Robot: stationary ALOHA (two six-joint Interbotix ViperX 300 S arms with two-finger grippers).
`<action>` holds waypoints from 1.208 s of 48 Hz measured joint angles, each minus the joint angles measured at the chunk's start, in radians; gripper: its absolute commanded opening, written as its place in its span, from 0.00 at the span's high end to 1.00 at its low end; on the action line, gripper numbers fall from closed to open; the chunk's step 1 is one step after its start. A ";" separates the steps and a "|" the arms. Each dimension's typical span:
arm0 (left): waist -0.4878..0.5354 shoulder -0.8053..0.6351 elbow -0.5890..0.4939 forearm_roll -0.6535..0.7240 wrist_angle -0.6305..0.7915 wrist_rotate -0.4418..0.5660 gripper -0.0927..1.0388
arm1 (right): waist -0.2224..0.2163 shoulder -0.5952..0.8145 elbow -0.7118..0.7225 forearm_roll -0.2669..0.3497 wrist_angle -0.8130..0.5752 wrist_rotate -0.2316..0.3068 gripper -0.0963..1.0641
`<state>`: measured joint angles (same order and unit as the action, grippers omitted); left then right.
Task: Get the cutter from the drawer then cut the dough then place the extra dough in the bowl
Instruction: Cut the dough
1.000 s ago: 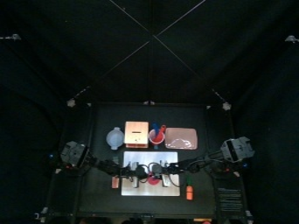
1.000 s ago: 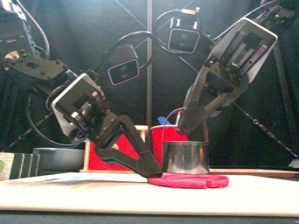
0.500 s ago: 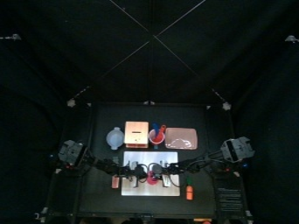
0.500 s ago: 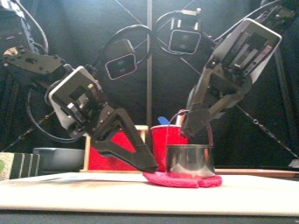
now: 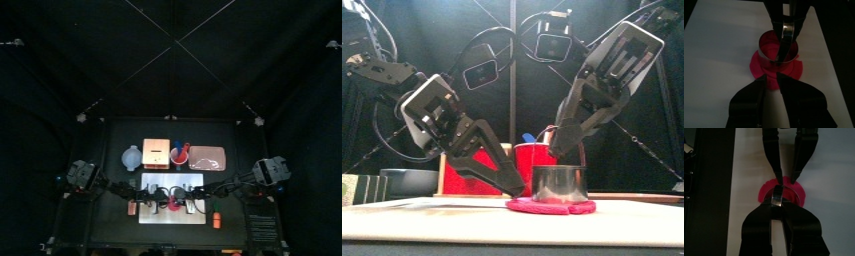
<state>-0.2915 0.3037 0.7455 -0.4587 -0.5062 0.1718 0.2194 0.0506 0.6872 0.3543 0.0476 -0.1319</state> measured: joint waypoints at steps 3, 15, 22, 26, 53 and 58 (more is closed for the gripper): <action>0.000 -0.005 0.003 -0.002 -0.005 0.000 0.33 | -0.002 0.000 -0.002 0.002 0.000 0.000 0.57; -0.009 -0.069 0.044 -0.020 -0.049 -0.002 0.33 | 0.000 0.000 -0.017 -0.002 0.000 0.000 0.57; -0.015 -0.089 0.078 -0.049 -0.072 -0.002 0.33 | 0.000 0.000 -0.034 -0.011 0.000 -0.002 0.57; -0.015 -0.089 0.084 -0.061 -0.074 -0.002 0.33 | -0.002 0.000 -0.038 -0.012 0.002 -0.002 0.57; -0.017 -0.087 0.092 -0.080 -0.075 -0.002 0.33 | -0.002 0.031 -0.040 -0.009 0.002 0.000 0.57; -0.015 -0.087 0.091 -0.080 -0.075 -0.002 0.33 | -0.002 0.032 -0.040 -0.006 0.005 0.000 0.57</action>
<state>-0.3068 0.2163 0.8360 -0.5384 -0.5814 0.1703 0.2178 0.0828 0.6473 0.3482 0.0522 -0.1319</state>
